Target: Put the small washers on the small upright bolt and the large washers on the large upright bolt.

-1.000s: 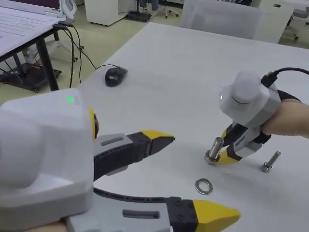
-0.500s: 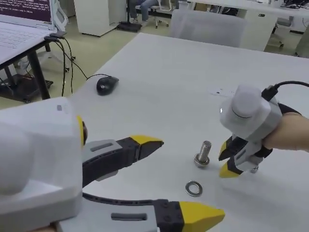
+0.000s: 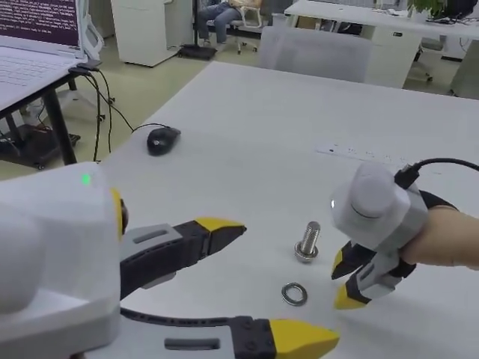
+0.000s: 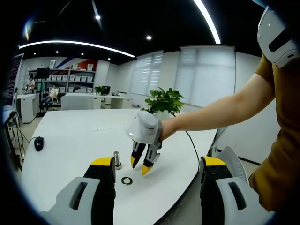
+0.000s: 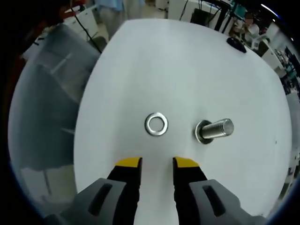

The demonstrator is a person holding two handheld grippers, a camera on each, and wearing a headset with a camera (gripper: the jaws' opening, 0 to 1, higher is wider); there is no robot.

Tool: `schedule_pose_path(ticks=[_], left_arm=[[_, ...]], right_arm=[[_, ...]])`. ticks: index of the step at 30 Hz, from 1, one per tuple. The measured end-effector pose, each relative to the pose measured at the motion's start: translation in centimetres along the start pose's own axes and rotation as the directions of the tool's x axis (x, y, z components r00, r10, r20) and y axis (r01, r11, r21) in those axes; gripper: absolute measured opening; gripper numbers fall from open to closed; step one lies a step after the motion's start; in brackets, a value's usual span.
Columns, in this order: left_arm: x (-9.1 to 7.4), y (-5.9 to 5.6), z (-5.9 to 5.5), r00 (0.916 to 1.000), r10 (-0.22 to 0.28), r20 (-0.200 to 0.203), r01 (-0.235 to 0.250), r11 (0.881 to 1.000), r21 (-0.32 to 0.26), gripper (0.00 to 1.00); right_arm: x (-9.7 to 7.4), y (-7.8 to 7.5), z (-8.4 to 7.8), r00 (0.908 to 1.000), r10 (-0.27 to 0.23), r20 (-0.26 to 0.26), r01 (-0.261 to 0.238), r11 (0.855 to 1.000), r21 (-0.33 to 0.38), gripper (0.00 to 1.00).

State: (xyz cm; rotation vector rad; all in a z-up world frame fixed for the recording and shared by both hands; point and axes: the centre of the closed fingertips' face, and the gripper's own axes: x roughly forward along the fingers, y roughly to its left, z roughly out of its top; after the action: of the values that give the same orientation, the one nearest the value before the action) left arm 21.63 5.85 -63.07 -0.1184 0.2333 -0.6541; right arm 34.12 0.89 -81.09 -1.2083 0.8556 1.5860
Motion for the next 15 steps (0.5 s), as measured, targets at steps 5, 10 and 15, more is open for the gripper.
schedule_pose_path(ticks=[5, 10, 15], left_arm=[[-0.3, 0.0, 0.0, 1.0000, 0.006, 0.000, -0.006, 1.000, 0.001, 0.73], [-0.5, 0.1, 0.1, 0.9999, 0.012, 0.004, -0.012, 1.000, -0.004, 0.73], [-0.8, 0.4, 0.1, 0.9997, 0.021, 0.008, -0.021, 1.000, -0.004, 0.73]], right_arm=[[0.5, 0.4, 0.7, 0.9999, 0.012, 0.007, -0.012, 1.000, -0.012, 0.29], [0.8, 0.2, 1.5, 0.9998, 0.011, 0.019, -0.011, 1.000, -0.015, 0.31], [1.2, 0.0, 2.3, 0.9997, 0.014, 0.022, -0.014, 1.000, -0.023, 0.32]])
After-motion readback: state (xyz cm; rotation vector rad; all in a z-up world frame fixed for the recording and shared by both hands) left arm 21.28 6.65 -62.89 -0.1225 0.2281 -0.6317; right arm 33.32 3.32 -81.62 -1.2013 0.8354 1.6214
